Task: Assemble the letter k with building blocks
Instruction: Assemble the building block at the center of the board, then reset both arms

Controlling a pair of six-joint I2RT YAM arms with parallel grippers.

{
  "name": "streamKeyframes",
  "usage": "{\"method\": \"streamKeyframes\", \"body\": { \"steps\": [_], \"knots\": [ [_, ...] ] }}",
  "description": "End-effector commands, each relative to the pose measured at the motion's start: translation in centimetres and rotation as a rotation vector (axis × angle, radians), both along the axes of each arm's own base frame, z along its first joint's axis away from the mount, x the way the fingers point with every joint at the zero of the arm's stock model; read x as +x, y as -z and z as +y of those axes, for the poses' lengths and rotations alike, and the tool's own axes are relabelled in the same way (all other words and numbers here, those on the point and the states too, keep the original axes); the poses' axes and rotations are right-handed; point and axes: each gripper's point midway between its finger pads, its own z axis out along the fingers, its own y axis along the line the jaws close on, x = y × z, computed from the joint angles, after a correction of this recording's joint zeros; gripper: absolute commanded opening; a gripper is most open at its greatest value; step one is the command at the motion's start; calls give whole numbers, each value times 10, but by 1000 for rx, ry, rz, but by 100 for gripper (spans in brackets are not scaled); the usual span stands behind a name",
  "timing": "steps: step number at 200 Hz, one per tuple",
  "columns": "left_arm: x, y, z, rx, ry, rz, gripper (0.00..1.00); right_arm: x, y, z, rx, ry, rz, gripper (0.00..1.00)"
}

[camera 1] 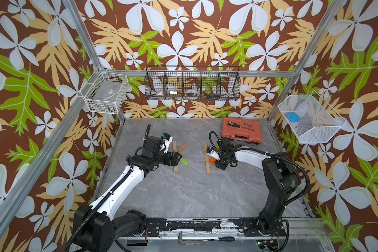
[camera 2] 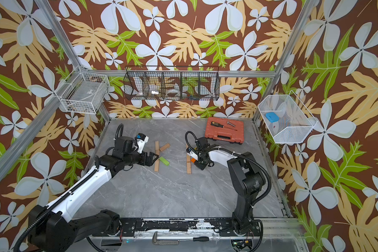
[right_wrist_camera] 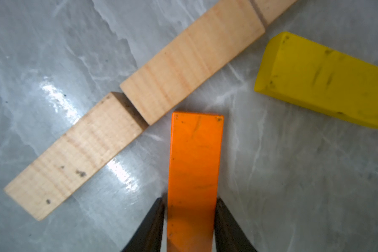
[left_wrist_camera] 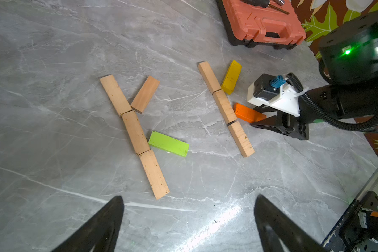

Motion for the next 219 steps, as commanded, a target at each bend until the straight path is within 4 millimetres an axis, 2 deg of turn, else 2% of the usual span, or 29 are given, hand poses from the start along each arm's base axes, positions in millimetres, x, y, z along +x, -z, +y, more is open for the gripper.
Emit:
{"method": "streamKeyframes", "body": {
  "steps": [1,46,101,125,142,160,176,188,207,219],
  "knots": [
    [-2,0,-1,1,13,3,95,-10,2,-3,-14,-12,35,41],
    [-2,-1,-1,2,11,0,95,-10,-8,-1,6,-19,17,42],
    [0,2,0,10,6,6,95,-6,-38,3,51,-17,-52,43],
    [1,4,3,22,-10,4,95,-2,-63,5,103,13,-125,43],
    [3,4,7,34,-30,-1,95,7,-93,1,166,88,-247,43],
    [5,2,12,47,-61,-18,94,16,-127,-16,247,220,-393,42],
    [8,-4,19,59,-99,-53,94,18,-153,-41,302,356,-518,44],
    [11,-11,27,71,-142,-94,95,16,-166,-65,328,474,-613,51],
    [16,-24,48,98,-261,-173,97,7,-173,-98,345,624,-727,58],
    [17,-32,64,100,-363,-222,99,-1,-171,-123,332,737,-799,68]
  ]
}}
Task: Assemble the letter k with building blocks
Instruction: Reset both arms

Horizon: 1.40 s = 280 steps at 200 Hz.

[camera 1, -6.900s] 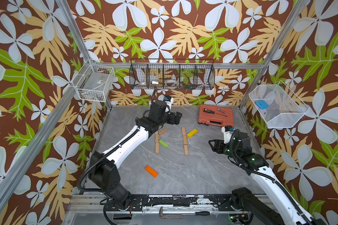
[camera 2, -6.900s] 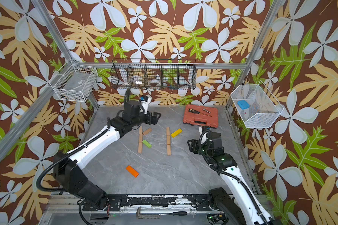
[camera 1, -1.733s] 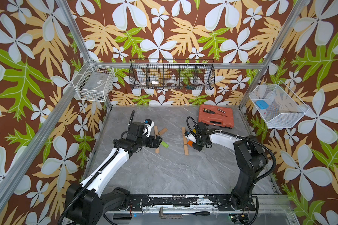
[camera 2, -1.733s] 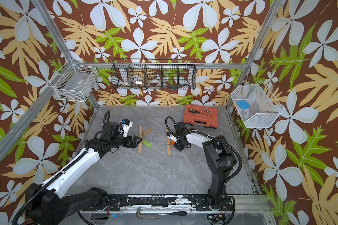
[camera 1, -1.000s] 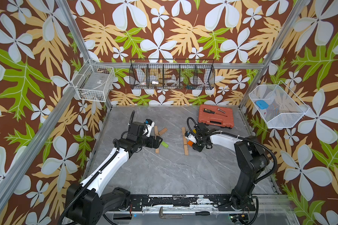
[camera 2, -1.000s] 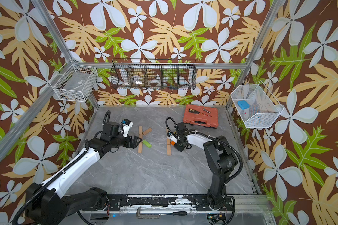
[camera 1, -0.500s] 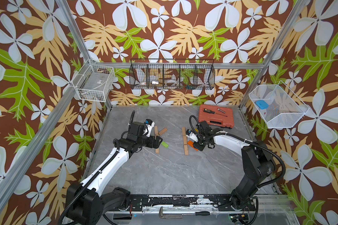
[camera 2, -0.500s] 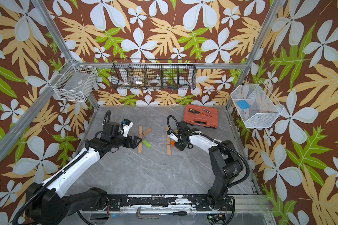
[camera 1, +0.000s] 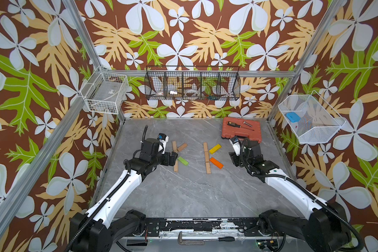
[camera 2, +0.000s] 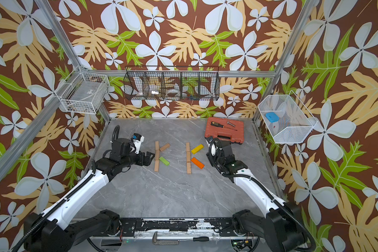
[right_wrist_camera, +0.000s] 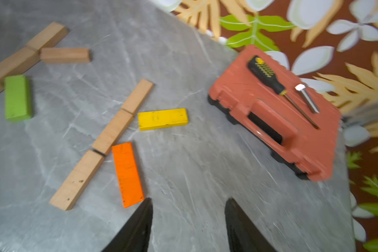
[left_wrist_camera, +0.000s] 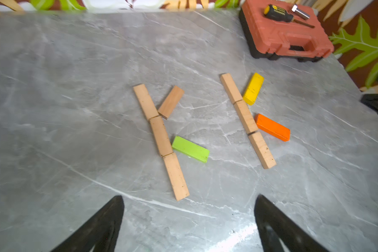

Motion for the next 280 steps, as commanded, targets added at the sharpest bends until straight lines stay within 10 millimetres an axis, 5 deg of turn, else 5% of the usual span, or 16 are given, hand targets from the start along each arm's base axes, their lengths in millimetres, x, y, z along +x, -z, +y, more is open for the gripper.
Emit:
{"method": "streamKeyframes", "body": {
  "steps": [1,30,57,75,105,148,168,223,246,280],
  "knots": [
    [13,-21,33,26,-207,-127,99,5,-21,-46,81,282,-183,69],
    [6,-26,76,-26,-480,-247,100,-11,-8,-105,109,530,-268,99],
    [-7,-16,115,-42,-690,-392,100,-19,13,-159,188,739,-310,100],
    [-20,-10,143,-12,-825,-508,100,-15,28,-175,150,796,-310,100],
    [-31,2,168,101,-925,-596,100,7,51,-171,53,738,-256,96],
    [-24,30,184,170,-910,-585,100,21,46,-150,94,592,-306,95],
    [-22,38,181,167,-840,-612,100,13,36,-132,169,493,-420,99],
    [5,28,152,93,-645,-697,100,15,53,-134,171,504,-406,100],
    [27,45,153,84,-631,-674,100,15,53,-136,166,521,-403,100],
    [23,51,163,77,-688,-635,100,15,53,-136,167,521,-406,99]
  ]
}}
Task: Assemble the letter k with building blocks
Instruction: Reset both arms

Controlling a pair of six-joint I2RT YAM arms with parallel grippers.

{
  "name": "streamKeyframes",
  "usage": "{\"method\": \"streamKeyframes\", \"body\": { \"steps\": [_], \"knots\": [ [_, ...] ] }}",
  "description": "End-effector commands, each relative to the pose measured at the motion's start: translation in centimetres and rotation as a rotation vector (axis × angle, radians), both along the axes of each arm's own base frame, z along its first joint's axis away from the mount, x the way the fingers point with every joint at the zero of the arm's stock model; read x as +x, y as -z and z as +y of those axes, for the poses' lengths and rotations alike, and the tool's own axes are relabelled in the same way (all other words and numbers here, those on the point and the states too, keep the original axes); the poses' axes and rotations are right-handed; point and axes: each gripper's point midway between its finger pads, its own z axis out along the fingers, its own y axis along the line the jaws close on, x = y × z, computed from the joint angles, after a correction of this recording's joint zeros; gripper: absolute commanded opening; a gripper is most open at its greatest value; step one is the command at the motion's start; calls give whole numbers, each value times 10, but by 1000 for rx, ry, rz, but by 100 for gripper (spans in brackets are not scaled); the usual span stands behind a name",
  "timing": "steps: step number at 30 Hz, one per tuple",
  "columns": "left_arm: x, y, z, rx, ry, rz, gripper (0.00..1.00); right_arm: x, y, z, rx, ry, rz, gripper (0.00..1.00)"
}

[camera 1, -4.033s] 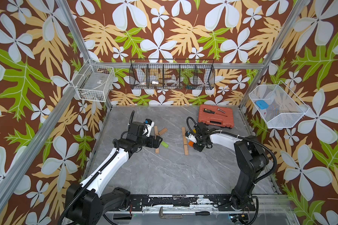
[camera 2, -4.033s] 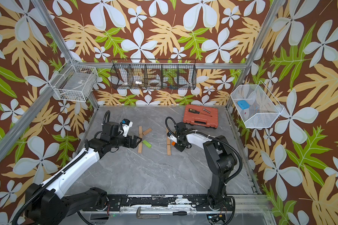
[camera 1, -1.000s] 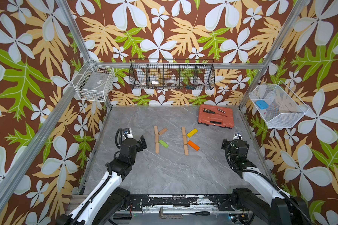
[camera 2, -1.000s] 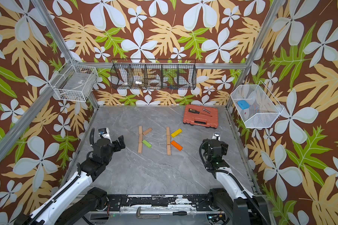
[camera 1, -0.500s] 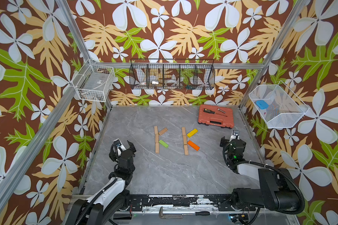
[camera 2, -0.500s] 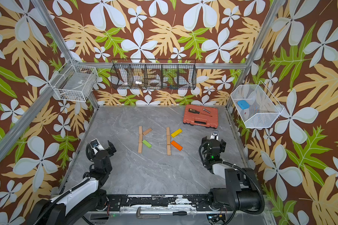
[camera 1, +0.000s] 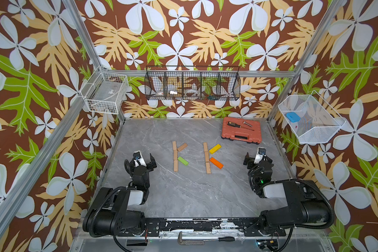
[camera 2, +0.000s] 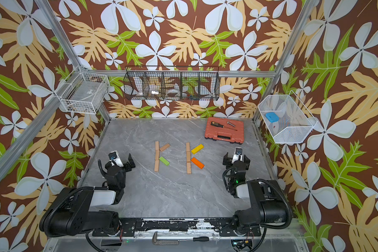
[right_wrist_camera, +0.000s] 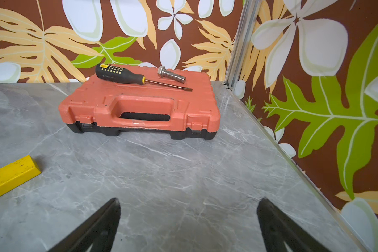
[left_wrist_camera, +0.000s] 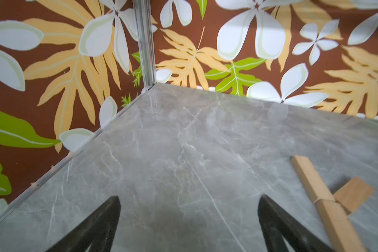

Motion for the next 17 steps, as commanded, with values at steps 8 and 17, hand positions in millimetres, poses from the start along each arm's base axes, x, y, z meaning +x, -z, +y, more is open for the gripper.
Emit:
{"method": "streamKeyframes", "body": {
  "steps": [8,17],
  "knots": [
    [1,-22,4,-20,-17,-106,100,2,-8,-1,5,7,-36,100],
    [1,-21,3,-24,-17,-97,100,2,-9,0,5,5,-39,100]
  ]
}}
